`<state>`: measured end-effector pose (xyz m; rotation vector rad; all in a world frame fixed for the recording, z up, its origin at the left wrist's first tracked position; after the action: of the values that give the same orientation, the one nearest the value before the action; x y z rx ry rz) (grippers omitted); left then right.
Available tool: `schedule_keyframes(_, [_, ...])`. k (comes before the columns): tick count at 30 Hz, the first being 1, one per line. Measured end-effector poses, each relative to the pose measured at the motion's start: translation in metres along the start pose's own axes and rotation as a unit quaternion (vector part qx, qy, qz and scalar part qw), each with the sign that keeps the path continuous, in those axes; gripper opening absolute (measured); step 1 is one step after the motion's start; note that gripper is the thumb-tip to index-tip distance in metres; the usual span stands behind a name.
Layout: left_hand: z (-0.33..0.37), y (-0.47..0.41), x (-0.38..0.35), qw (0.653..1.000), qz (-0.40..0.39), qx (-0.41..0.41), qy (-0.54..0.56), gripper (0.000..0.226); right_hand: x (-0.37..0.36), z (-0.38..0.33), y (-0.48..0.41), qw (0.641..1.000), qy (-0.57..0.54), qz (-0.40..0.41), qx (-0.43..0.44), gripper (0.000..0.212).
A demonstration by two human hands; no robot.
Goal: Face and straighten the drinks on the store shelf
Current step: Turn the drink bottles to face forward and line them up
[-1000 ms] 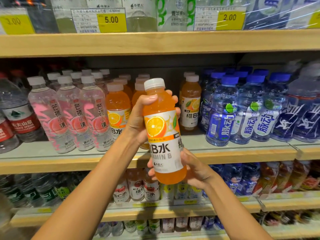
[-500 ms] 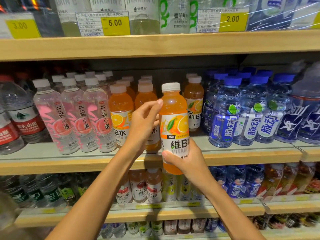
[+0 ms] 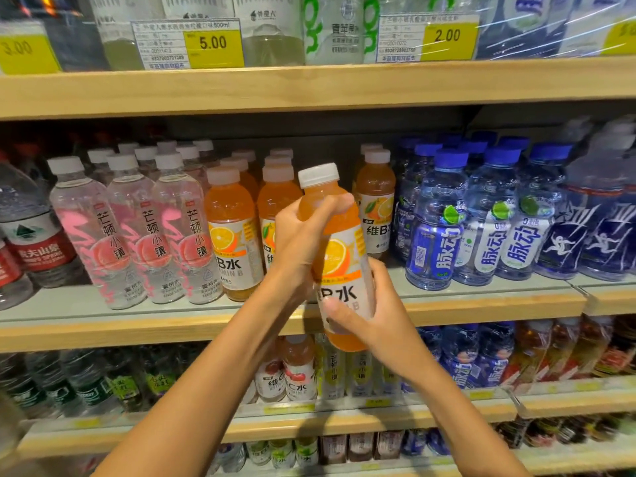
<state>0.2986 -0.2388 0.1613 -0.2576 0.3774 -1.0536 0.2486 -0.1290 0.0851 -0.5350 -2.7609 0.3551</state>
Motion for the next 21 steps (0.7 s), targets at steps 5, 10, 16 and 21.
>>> schedule_keyframes(5, [-0.001, -0.006, 0.01, 0.949, -0.232, 0.07, 0.203, 0.056, 0.019, -0.006, 0.0, 0.974, -0.135, -0.176, -0.042, 0.086])
schedule_keyframes(10, [-0.011, -0.01, 0.015, 0.885, -0.34, 0.08, 0.308, 0.054, 0.01, -0.001, 0.0, 0.978, -0.119, -0.163, -0.043, 0.066])
schedule_keyframes(16, [-0.017, -0.007, 0.025, 0.938, -0.277, 0.09, 0.191, 0.081, 0.003, 0.002, 0.003, 0.996, -0.045, -0.08, -0.008, 0.052])
schedule_keyframes(21, [-0.032, 0.004, 0.03, 0.985, -0.158, 0.069, 0.02, 0.041, 0.015, 0.009, 0.004, 0.998, 0.049, 0.027, -0.005, 0.064])
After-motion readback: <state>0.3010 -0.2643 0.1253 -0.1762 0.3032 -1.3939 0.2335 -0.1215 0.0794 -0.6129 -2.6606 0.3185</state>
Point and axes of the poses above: each hand's wrist, its own y-axis away from the middle knuckle, its own x-axis out of the back of the hand, z = x × y, the point moved 1 cm from there along -y, towards the middle knuckle, and after that the axes turned 15 degrees about -z, right-handed, at the moved point
